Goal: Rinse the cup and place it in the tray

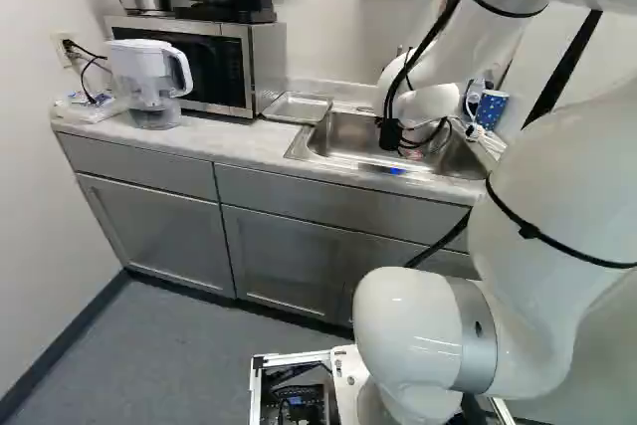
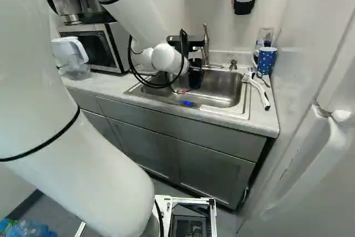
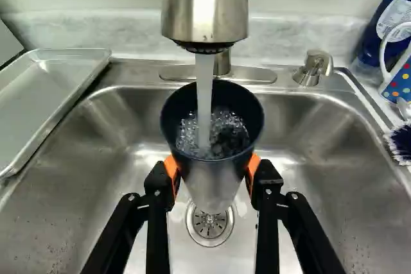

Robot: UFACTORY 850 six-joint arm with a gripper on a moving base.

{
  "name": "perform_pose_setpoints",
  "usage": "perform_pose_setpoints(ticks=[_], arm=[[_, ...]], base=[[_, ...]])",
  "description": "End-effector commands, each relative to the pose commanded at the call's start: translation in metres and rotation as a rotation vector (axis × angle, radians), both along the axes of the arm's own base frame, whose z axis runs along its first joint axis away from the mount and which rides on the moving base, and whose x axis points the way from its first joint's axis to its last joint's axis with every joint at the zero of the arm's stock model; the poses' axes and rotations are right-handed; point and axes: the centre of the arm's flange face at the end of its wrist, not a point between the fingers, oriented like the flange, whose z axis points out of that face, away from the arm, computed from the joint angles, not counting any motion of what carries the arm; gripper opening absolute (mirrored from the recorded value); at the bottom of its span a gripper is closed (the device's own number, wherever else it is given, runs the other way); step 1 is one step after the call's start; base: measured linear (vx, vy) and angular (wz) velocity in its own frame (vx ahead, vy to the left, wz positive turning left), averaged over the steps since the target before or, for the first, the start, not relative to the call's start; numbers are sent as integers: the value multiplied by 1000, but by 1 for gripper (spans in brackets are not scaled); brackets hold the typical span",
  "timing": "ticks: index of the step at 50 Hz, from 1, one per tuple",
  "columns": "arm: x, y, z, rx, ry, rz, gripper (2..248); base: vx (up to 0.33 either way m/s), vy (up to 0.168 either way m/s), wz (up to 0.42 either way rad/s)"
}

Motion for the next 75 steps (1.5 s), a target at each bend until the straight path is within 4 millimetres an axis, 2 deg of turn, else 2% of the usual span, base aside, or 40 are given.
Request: perform_pose_setpoints(ticks=[37,75], arm=[[0,2,0,0,0,3,121],[8,55,0,0,-1,125,121]], base=[[0,0,0],[0,0,0]])
